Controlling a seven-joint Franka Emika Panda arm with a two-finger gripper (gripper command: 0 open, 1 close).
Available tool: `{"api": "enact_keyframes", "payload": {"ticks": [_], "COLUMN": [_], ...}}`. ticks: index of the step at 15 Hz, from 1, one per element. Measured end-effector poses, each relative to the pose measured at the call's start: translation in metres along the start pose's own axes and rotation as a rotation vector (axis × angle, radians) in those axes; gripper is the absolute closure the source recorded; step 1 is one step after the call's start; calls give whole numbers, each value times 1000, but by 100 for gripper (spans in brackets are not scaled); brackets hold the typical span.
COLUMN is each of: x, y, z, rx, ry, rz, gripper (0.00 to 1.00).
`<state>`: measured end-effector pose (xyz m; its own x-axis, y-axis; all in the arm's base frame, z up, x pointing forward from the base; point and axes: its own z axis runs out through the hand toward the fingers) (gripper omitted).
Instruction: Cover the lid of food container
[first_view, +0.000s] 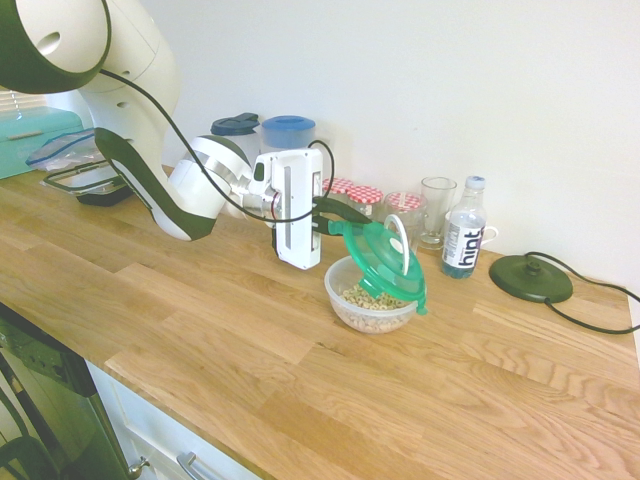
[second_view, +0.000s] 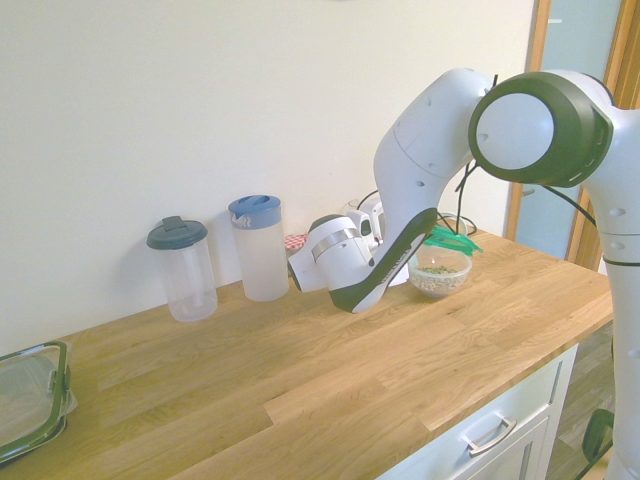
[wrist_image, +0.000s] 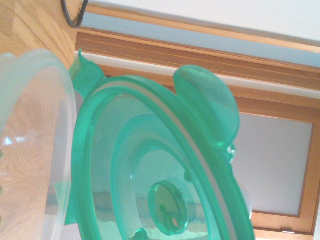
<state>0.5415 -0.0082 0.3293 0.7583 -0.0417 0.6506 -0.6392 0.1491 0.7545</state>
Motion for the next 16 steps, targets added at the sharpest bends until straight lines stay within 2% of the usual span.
{"api": "enact_keyframes", "payload": {"ticks": [9, 16], "x": [-22, -35], "y": [9, 19], "z": [-6, -27], "rx": [35, 137], "ry": [4, -112], "rz": [-20, -33], "gripper": [0, 0]}}
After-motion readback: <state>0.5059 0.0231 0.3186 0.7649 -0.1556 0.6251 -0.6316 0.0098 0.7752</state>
